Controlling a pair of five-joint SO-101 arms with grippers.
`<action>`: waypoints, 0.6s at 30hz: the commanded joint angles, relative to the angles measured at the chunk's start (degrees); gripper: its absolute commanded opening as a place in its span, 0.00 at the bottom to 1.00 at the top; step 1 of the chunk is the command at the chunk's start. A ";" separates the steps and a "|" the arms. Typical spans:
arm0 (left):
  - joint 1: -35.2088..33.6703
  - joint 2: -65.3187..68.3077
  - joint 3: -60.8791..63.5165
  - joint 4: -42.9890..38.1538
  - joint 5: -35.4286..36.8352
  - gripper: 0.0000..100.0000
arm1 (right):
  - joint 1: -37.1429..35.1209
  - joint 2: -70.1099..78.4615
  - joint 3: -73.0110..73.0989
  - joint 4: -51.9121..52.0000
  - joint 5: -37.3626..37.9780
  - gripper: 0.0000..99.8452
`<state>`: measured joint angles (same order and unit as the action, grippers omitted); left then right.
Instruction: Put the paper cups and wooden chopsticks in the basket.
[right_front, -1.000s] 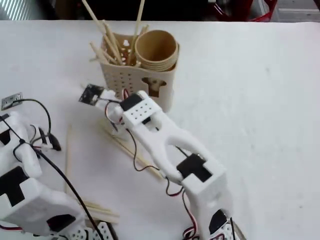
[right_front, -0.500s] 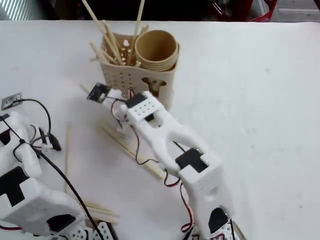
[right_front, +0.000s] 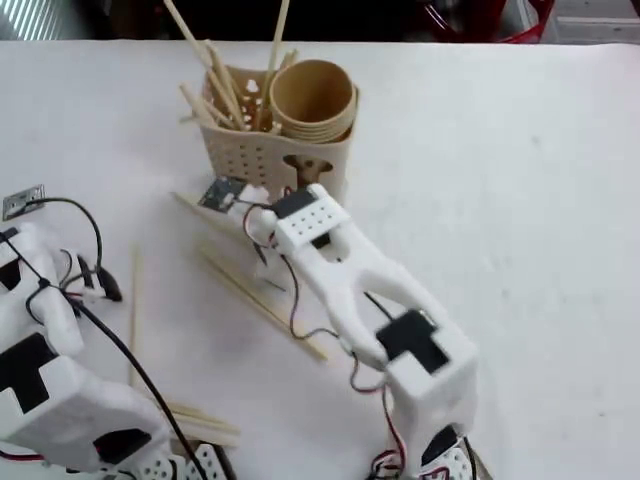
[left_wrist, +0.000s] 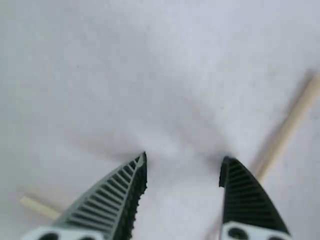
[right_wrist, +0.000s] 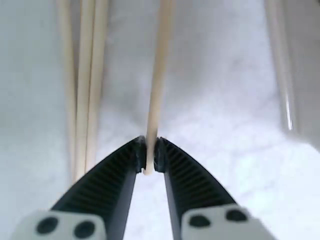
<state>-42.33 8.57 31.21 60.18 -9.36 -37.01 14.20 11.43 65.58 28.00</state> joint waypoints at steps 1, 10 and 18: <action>0.22 0.04 0.09 -1.67 0.79 0.24 | 0.75 -17.19 9.49 -4.62 -2.37 0.02; 0.13 0.13 0.09 -1.67 0.79 0.24 | 2.33 -34.95 21.80 -0.40 0.35 0.02; 0.13 0.13 0.09 -1.67 0.79 0.24 | 4.00 -25.45 21.71 -0.48 2.55 0.21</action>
<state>-42.33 8.57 31.21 60.18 -9.36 -32.97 -12.35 34.46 66.11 29.93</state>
